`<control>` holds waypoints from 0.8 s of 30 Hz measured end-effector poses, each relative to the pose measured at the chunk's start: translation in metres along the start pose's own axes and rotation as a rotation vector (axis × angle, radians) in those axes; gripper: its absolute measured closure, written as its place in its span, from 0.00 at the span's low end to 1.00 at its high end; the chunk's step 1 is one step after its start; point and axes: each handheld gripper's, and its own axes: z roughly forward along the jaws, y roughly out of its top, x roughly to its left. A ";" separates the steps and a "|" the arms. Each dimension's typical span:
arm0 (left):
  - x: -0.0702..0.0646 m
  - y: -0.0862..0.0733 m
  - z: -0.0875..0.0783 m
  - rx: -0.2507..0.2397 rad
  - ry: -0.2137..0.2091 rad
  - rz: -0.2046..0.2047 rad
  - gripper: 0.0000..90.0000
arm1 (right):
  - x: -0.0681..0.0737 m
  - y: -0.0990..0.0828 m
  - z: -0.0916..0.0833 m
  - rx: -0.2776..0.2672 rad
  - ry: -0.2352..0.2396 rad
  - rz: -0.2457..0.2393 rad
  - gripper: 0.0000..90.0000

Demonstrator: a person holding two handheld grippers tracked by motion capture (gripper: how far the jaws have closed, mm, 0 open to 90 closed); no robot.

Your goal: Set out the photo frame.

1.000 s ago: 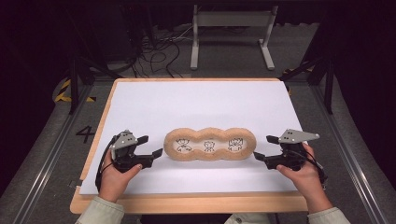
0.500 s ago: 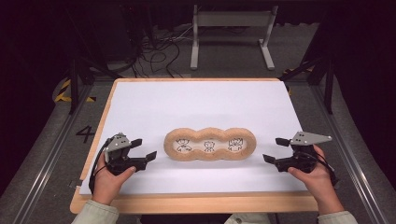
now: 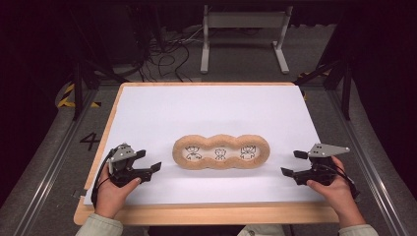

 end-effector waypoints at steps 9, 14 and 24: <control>0.008 -0.008 0.009 0.061 0.032 -0.023 0.24 | -0.006 -0.015 0.014 0.050 -0.014 0.013 0.15; 0.010 -0.010 0.015 0.104 0.041 -0.033 0.23 | -0.004 -0.018 0.019 0.084 -0.031 0.005 0.13; 0.008 -0.010 0.018 0.120 0.057 -0.033 0.21 | 0.000 -0.019 0.025 0.105 -0.034 -0.002 0.10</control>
